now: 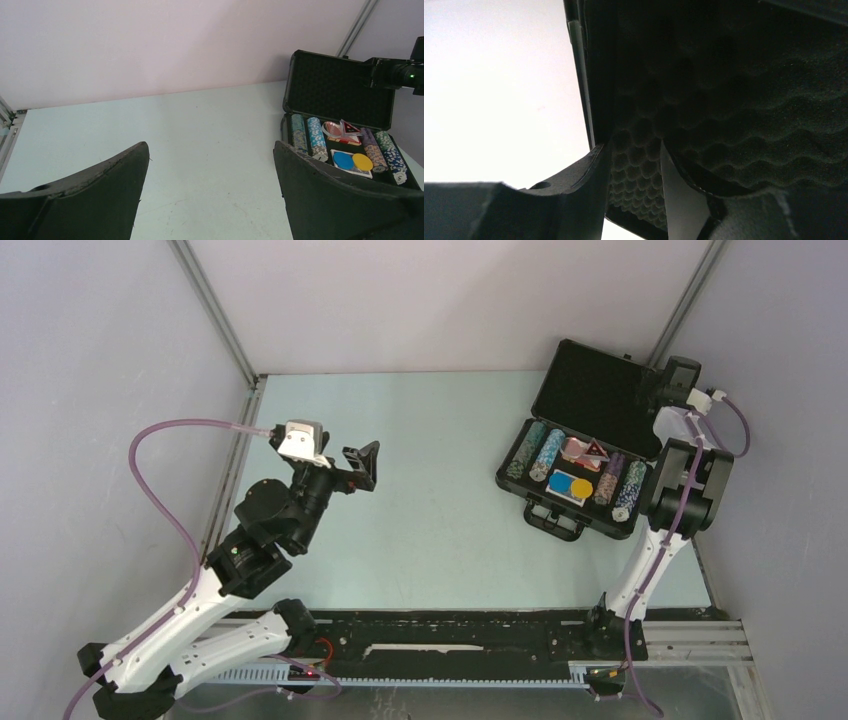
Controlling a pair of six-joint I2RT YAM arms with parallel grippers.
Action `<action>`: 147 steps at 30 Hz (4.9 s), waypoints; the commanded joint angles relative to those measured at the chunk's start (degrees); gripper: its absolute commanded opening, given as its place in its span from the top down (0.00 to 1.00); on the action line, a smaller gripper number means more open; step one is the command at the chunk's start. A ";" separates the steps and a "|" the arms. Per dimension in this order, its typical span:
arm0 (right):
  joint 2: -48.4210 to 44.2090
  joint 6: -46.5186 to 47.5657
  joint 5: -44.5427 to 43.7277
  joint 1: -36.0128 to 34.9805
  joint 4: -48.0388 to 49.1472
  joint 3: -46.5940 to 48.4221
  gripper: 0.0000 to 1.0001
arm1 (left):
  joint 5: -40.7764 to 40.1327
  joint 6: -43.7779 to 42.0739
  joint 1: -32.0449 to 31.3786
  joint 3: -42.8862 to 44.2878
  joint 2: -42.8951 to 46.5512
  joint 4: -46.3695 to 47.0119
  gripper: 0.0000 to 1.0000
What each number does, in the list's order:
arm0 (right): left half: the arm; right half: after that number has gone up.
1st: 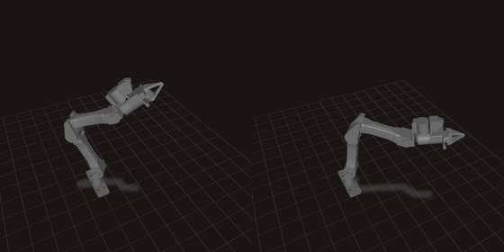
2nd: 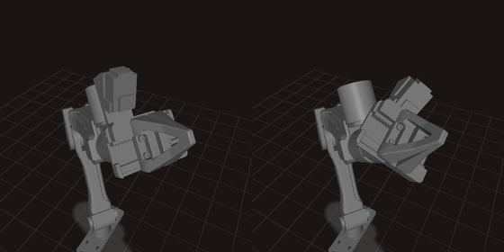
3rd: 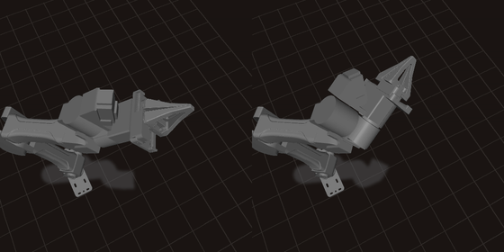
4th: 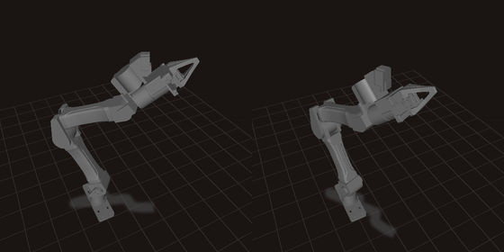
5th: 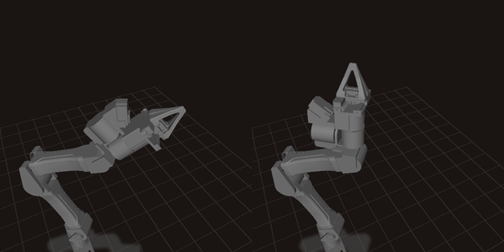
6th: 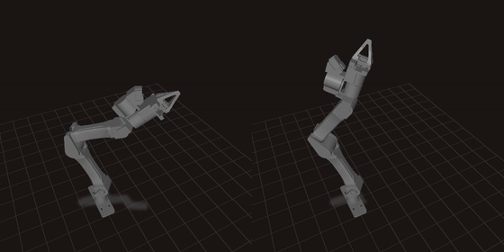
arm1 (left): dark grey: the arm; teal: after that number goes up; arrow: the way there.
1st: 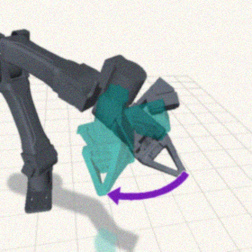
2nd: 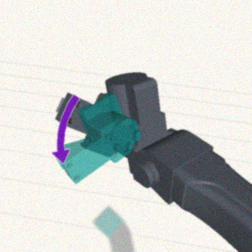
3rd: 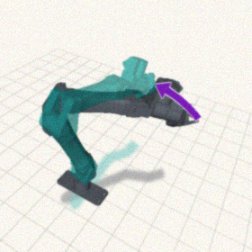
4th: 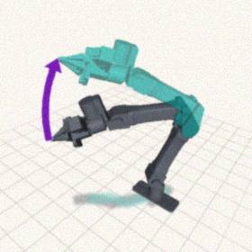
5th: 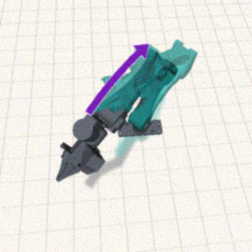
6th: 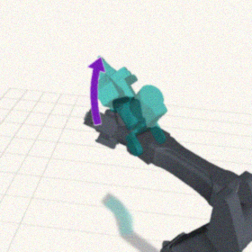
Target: Pack up texas hold em set
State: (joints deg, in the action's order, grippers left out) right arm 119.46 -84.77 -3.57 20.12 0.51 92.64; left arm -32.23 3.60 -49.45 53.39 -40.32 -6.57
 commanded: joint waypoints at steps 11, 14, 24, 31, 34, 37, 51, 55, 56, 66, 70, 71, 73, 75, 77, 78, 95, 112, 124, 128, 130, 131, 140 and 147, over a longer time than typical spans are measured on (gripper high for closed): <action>-5.46 2.53 1.64 0.52 3.84 0.40 0.43 | 1.54 0.93 0.41 -0.04 0.10 1.30 0.00; -6.93 3.48 2.06 0.58 4.13 -0.16 0.42 | 1.63 1.10 0.41 -0.05 -0.16 1.29 0.00; -12.46 -0.27 5.40 0.53 7.39 -7.72 0.34 | 1.73 1.12 0.42 0.05 -0.61 1.25 0.00; -9.96 1.09 7.44 1.29 9.11 -4.81 0.32 | 2.25 1.24 0.42 0.14 -0.89 1.18 0.00; -7.63 1.67 5.84 1.37 4.90 0.05 0.32 | 1.94 1.16 0.44 0.12 -0.73 1.20 0.00; -5.42 0.15 4.77 1.33 1.44 2.99 0.34 | 2.06 1.23 0.41 0.12 -0.61 1.20 0.00; -2.56 0.22 3.75 1.80 -4.10 5.98 0.34 | 2.17 1.33 0.49 0.23 -0.10 1.12 0.00; -1.24 0.94 3.57 2.03 -5.09 7.70 0.34 | 2.09 1.24 0.41 0.14 0.00 1.18 0.00; -0.76 1.21 3.57 2.03 -5.94 8.66 0.34 | 2.08 1.24 0.44 0.06 -0.02 1.14 0.00; 2.93 0.83 1.17 2.39 -10.74 15.47 0.40 | 1.99 1.15 0.45 0.10 0.07 1.12 0.00; 4.32 1.19 -0.04 2.38 -13.35 18.55 0.44 | 1.89 1.15 0.49 0.13 0.11 1.14 0.00; 4.85 1.30 -0.02 2.38 -14.36 19.32 0.44 | 1.90 1.15 0.50 0.13 0.07 1.12 0.00; 5.05 0.80 -0.08 2.47 -14.73 19.32 0.44 | 1.91 1.11 0.43 0.12 0.12 1.14 0.00; 5.37 0.79 -0.33 2.51 -14.70 19.36 0.45 | 1.83 1.07 0.43 0.14 0.10 1.18 0.00; 5.75 0.87 -0.38 2.56 -15.40 20.00 0.48 | 1.82 1.06 0.42 0.13 0.02 1.20 0.00; 5.99 0.90 -0.50 2.56 -15.71 20.16 0.50 | 1.82 1.06 0.49 0.14 0.01 1.17 0.00; -2.80 4.58 6.00 2.28 -7.54 9.96 1.00 | 1.72 1.06 0.49 0.13 -0.99 1.21 0.00; -33.31 15.82 9.09 -2.64 0.90 -29.90 0.98 | 1.97 1.04 0.49 0.00 -1.44 1.29 0.00; -61.10 27.10 -2.18 -9.49 -8.85 -53.47 0.85 | 2.65 0.94 0.49 -0.04 -1.17 1.34 0.00; -67.30 30.35 -7.01 -12.78 -12.82 -57.04 0.81 | 2.05 0.44 0.41 0.04 -1.57 1.39 0.01; -70.24 31.35 -7.79 -13.61 -14.32 -58.59 0.80 | 1.87 0.28 0.39 -0.02 -1.61 1.39 0.01; -71.23 31.56 -7.89 -13.92 -14.98 -59.49 0.79 | 1.68 0.27 0.38 0.12 -1.59 1.38 0.01; -77.60 36.48 -9.25 -14.40 -19.93 -63.90 0.69 | 6.95 6.90 -0.82 8.98 -7.14 -6.69 0.00; -78.20 40.93 -8.17 -14.41 -19.25 -65.88 0.62 | 23.15 23.09 -0.82 16.11 -15.11 -14.44 0.00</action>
State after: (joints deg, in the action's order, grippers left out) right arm 41.63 -49.04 -9.19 5.43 -20.36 26.39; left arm -20.51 15.20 -50.04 65.71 -53.15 -16.95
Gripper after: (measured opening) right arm 0.368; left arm 0.996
